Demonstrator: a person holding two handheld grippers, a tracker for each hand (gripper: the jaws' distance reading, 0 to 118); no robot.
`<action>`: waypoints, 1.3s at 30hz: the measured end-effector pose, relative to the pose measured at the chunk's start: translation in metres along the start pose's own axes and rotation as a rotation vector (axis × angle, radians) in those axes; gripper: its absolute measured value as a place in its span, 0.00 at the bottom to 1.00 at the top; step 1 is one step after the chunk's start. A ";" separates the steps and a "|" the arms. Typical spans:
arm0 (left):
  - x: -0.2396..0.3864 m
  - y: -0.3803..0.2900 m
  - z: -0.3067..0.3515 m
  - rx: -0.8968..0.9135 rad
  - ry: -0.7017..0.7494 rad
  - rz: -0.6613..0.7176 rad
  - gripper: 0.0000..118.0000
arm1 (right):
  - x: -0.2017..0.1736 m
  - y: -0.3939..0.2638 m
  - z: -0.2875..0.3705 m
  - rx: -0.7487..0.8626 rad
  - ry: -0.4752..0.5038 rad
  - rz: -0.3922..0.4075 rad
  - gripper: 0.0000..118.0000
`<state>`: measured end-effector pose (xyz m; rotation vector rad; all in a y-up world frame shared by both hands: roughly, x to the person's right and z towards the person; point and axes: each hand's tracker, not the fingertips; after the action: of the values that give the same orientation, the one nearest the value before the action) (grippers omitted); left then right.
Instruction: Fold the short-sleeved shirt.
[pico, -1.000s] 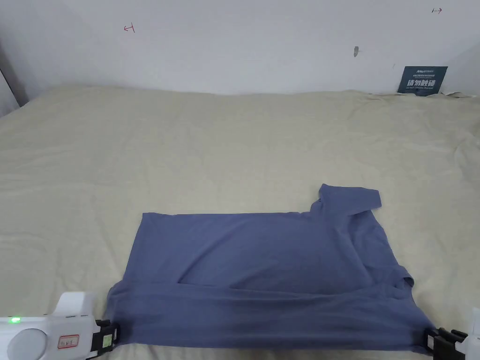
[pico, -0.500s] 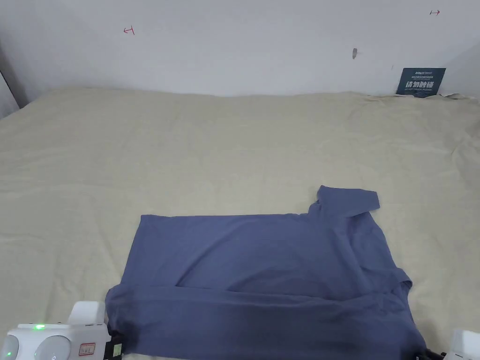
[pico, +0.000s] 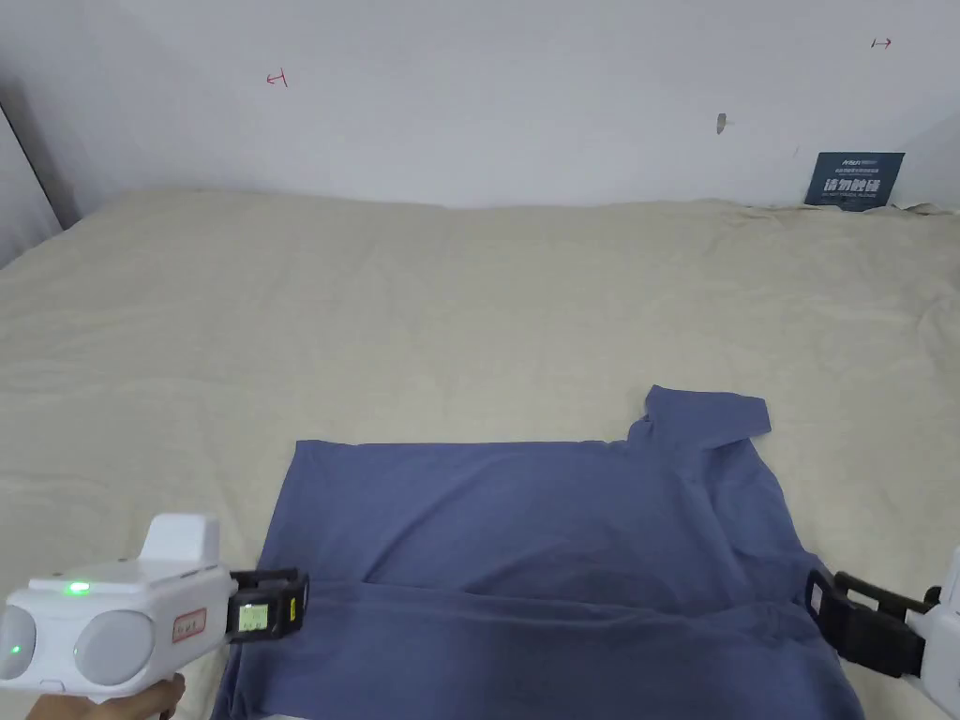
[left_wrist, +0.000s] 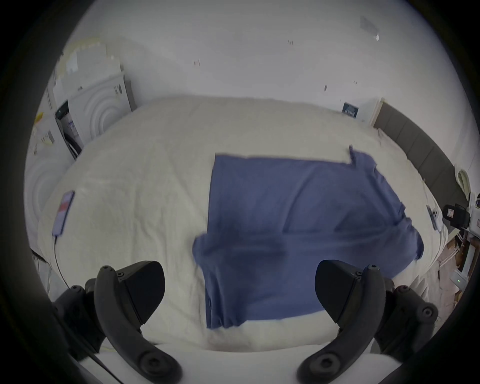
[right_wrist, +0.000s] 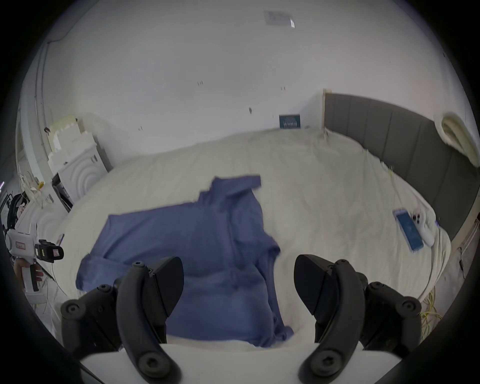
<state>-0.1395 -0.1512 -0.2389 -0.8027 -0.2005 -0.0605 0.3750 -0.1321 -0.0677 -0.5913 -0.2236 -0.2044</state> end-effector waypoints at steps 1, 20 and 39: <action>0.003 0.006 0.004 0.025 0.017 -0.007 1.00 | -0.004 0.006 0.002 0.016 0.001 0.004 0.77; 0.036 0.076 -0.017 0.348 -0.014 -0.025 0.00 | -0.046 0.058 -0.011 0.242 -0.025 0.096 0.00; -0.005 0.155 -0.207 0.010 -0.028 -0.012 0.00 | -0.047 0.094 -0.092 0.198 -0.025 0.074 0.00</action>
<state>-0.0923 -0.1932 -0.4898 -0.7923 -0.2316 -0.0597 0.3674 -0.1023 -0.2045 -0.4051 -0.2429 -0.1016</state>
